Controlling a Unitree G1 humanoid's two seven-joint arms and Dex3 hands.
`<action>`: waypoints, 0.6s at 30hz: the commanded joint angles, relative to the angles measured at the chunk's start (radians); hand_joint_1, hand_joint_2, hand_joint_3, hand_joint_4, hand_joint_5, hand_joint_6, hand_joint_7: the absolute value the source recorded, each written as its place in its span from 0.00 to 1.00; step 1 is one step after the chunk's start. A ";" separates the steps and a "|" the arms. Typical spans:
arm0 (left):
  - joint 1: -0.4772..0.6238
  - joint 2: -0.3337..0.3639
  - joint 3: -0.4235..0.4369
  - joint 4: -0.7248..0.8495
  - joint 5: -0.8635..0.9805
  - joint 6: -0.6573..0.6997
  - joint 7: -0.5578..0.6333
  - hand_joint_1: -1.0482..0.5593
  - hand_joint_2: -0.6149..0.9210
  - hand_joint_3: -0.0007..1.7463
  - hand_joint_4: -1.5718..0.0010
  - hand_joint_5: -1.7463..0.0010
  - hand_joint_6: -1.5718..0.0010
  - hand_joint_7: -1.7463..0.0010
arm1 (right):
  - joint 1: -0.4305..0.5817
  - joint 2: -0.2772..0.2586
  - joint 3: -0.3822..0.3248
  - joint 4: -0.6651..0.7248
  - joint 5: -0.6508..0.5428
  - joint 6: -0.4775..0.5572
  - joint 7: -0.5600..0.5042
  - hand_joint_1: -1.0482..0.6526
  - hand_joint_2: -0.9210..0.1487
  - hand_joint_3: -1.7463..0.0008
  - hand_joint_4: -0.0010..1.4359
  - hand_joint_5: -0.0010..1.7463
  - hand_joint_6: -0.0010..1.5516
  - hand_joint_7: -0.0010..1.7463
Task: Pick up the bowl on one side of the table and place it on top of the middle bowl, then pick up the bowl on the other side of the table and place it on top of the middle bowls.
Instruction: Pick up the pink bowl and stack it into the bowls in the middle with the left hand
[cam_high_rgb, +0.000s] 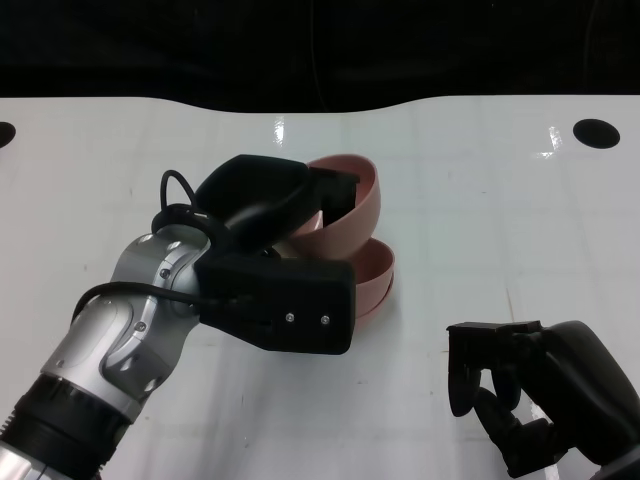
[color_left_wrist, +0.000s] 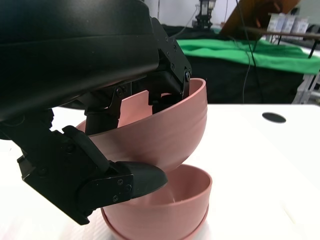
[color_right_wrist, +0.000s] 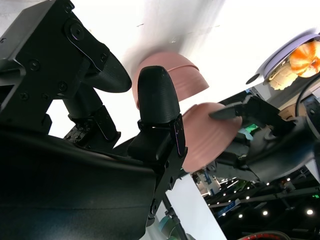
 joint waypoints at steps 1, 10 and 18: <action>-0.026 -0.001 -0.002 0.020 -0.002 0.007 -0.015 0.49 0.79 0.54 0.42 0.00 0.56 0.00 | 0.005 -0.001 0.000 -0.011 0.002 0.004 -0.002 0.59 0.75 0.06 0.69 1.00 0.54 0.92; -0.061 0.003 -0.044 0.043 0.031 0.049 -0.090 0.41 0.99 0.16 0.61 0.43 0.52 0.94 | 0.002 -0.003 -0.001 -0.010 0.007 0.005 0.001 0.58 0.75 0.06 0.69 1.00 0.54 0.92; -0.053 0.021 -0.064 0.028 0.069 0.043 -0.104 0.29 1.00 0.16 0.68 0.85 0.70 1.00 | 0.003 -0.002 0.000 -0.014 0.003 0.005 0.000 0.58 0.75 0.06 0.69 1.00 0.54 0.92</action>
